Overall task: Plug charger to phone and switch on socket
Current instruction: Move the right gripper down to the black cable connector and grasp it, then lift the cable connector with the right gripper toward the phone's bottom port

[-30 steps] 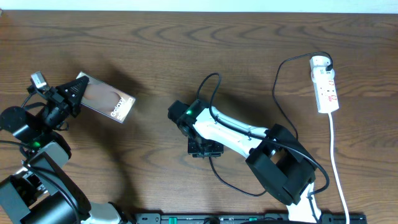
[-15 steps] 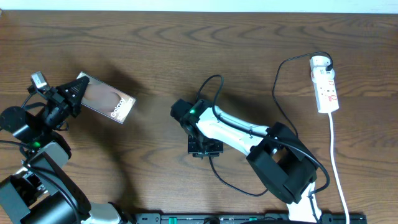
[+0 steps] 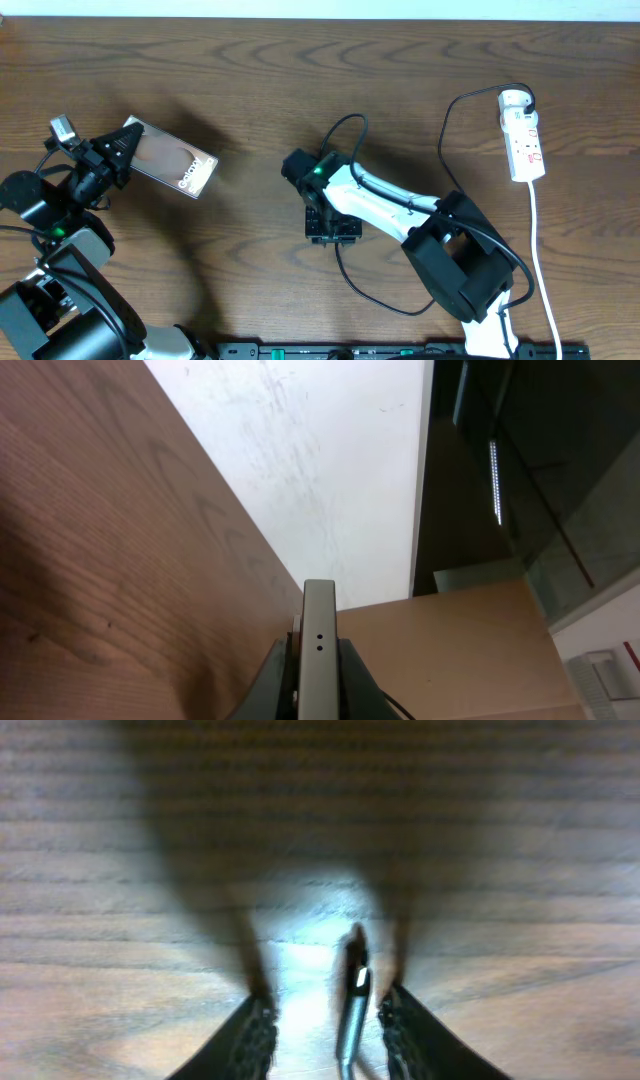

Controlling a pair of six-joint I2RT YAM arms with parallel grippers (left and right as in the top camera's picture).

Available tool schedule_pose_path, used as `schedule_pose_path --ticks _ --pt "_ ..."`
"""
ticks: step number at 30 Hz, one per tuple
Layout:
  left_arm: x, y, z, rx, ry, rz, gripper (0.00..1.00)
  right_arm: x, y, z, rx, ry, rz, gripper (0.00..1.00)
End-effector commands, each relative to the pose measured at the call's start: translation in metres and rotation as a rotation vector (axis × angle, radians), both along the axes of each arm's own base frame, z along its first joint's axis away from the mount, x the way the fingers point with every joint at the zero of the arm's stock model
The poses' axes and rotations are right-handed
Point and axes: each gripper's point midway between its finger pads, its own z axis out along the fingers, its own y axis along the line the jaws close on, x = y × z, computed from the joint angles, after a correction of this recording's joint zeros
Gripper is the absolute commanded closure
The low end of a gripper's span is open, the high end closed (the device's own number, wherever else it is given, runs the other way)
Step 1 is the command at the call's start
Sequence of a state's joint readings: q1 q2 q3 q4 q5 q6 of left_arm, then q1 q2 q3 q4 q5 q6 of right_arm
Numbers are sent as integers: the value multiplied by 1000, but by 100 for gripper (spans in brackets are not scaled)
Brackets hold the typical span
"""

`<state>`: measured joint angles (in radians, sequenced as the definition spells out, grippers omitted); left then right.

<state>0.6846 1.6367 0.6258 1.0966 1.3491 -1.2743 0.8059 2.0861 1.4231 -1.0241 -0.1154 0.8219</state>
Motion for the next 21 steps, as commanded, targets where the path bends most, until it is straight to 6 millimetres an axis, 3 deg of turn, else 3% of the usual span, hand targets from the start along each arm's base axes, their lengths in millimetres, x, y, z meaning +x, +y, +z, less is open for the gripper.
schedule_pose_path --ticks 1,21 --pt "0 1 10 32 -34 -12 93 4 -11 -8 -35 -14 9 69" --pt "0 1 10 32 -34 -12 93 -8 -5 -7 -42 0 32 76"
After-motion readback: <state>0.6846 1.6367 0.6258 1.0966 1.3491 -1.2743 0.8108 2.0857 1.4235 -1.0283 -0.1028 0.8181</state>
